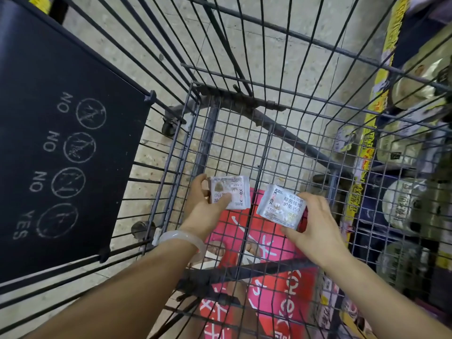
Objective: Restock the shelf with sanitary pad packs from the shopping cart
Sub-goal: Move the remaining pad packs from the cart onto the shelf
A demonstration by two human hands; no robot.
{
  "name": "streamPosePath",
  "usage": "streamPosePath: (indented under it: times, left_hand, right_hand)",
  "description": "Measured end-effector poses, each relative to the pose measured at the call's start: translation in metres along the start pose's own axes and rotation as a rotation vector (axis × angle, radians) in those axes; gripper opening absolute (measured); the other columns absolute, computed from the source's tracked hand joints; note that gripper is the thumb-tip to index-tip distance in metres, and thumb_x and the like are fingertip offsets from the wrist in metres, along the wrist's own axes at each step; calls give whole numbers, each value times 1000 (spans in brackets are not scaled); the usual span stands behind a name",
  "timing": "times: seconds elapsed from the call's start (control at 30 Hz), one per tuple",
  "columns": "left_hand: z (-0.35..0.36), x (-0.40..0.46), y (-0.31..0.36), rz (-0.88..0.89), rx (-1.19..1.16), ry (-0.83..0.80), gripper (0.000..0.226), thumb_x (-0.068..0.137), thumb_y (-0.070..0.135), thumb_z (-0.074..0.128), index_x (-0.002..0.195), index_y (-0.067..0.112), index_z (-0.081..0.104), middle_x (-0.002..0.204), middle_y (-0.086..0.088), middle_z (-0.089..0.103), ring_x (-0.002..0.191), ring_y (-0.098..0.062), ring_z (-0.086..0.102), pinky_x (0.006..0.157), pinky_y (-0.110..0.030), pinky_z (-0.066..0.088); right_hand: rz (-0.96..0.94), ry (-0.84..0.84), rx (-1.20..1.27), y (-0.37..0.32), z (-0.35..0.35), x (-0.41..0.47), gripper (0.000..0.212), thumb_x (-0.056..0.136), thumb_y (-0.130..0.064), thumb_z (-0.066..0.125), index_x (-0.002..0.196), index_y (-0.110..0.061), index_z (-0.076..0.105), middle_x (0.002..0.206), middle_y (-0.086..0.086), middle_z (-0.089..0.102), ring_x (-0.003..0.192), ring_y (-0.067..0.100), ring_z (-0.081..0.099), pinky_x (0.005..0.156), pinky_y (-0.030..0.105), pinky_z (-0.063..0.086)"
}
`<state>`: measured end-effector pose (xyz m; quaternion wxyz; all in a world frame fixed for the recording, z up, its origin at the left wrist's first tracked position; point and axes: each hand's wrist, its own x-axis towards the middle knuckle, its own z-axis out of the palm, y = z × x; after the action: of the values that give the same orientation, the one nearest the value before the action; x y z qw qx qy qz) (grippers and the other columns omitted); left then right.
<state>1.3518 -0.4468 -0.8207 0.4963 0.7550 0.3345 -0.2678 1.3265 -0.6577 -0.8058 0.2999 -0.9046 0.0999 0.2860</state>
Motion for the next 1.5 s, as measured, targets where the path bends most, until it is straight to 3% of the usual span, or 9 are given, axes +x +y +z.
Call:
streamPosePath:
  times: [0.13, 0.4, 0.63, 0.7, 0.8, 0.97, 1.2, 1.33, 1.5]
  left_hand:
    - [0, 3, -2, -3, 27, -23, 71, 84, 25, 70, 143, 34, 32, 130, -3, 56, 115, -25, 57, 102, -46, 44]
    - [1, 9, 0, -137, -125, 27, 11, 97, 25, 50, 103, 16, 54, 100, -4, 66, 86, -26, 68, 84, -47, 56]
    - [-4, 4, 6, -99, 371, 71, 26, 88, 37, 57, 76, 13, 56, 79, -6, 62, 67, -18, 56, 61, -27, 43]
    - [-7, 3, 8, 42, 366, 134, 19, 81, 31, 66, 91, 20, 54, 102, -2, 56, 86, -18, 56, 73, -31, 48]
    - [-7, 7, 10, 199, 323, -20, 59, 79, 17, 68, 131, 20, 41, 136, 0, 36, 123, -15, 39, 101, -27, 34]
    - [2, 9, 10, 164, 266, -226, 60, 80, 12, 64, 134, 20, 39, 123, -5, 57, 100, -28, 58, 73, -27, 42]
    - [10, -1, 6, 98, 125, -210, 39, 90, 17, 51, 126, 25, 41, 123, -6, 56, 88, -18, 57, 65, -24, 46]
    - [5, -1, 11, 34, 25, -216, 54, 98, 46, 35, 144, 19, 37, 148, 1, 41, 134, -19, 39, 109, -34, 30]
    - [4, -1, 14, 26, -123, -254, 82, 79, 81, 31, 138, 26, 48, 138, 7, 52, 130, -14, 47, 110, -35, 32]
  right_hand:
    - [-6, 14, 3, 0, -1, 1, 65, 73, -14, 76, 128, -15, 40, 109, -9, 29, 108, 18, 48, 77, 25, 34]
    - [-25, 22, 4, -1, 0, 3, 68, 74, -16, 76, 130, -16, 39, 125, 2, 40, 110, 20, 48, 76, 25, 32]
    - [-19, 41, 7, -1, -3, 4, 66, 75, -17, 75, 130, -14, 40, 124, 3, 40, 109, 19, 47, 74, 25, 32]
    - [-24, 49, 10, 0, -5, 5, 66, 75, -18, 76, 130, -14, 40, 125, 3, 41, 110, 19, 47, 75, 24, 32]
    - [-21, 57, 9, 3, -8, 7, 67, 74, -18, 76, 130, -15, 40, 127, 3, 40, 115, 17, 45, 77, 22, 31]
    - [-4, 72, 43, 3, -13, 7, 67, 73, -16, 77, 130, -14, 40, 127, 3, 40, 116, 16, 43, 79, 23, 30]
    - [-101, 124, 83, -8, -13, 2, 63, 72, -14, 77, 126, -14, 44, 110, -8, 35, 100, 1, 36, 72, 11, 25]
    - [-219, 78, 104, -23, -11, 4, 63, 71, -14, 77, 125, -14, 46, 109, -9, 37, 101, 0, 37, 74, 7, 28]
    - [-314, 36, 87, -46, -2, 12, 65, 73, -15, 74, 130, -14, 43, 113, -9, 35, 104, -1, 35, 80, 10, 25]
